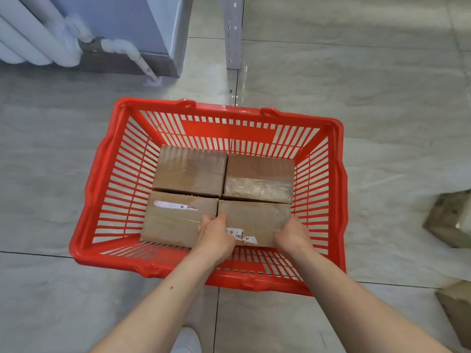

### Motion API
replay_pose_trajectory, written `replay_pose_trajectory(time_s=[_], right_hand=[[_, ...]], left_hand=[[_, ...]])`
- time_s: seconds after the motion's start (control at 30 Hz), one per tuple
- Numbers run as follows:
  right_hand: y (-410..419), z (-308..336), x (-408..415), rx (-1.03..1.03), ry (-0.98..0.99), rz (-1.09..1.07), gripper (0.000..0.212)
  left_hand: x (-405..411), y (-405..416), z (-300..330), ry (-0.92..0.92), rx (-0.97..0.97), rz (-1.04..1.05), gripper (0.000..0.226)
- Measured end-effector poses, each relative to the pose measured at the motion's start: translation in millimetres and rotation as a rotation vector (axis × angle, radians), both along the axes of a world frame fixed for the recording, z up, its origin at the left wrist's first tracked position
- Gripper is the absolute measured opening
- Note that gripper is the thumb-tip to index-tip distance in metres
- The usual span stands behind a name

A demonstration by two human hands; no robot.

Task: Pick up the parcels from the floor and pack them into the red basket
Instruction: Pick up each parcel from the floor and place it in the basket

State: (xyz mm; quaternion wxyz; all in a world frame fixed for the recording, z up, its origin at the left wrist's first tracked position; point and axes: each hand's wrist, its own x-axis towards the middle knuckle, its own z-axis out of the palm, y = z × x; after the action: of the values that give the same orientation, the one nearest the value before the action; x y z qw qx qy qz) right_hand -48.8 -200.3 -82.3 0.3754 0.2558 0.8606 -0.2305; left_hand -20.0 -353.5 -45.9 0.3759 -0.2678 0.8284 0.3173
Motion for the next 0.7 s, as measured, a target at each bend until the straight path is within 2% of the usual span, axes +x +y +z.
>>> replay_pose_trajectory(time_s=[0.17,0.27,0.47,0.7], right_hand=[[-1.0,0.9,5.8,-0.016,-0.004,-0.008,0.045],[1.0,22.6,6.5,-0.04,0.003,-0.003,0.048],[8.6,118.4,15.0,-0.156,0.08,-0.033,0.047],[36.8,243.7,19.0,-0.243,0.173,-0.136,0.046]], left_hand=[[-1.1,1.1,-4.7,0.004,0.056,0.039,0.042],[0.8,1.1,13.6,0.038,0.076,0.073,0.051],[1.5,10.7,99.6,0.122,0.093,0.167,0.044],[-9.1,49.4,214.6,0.213,0.147,0.133,0.042]])
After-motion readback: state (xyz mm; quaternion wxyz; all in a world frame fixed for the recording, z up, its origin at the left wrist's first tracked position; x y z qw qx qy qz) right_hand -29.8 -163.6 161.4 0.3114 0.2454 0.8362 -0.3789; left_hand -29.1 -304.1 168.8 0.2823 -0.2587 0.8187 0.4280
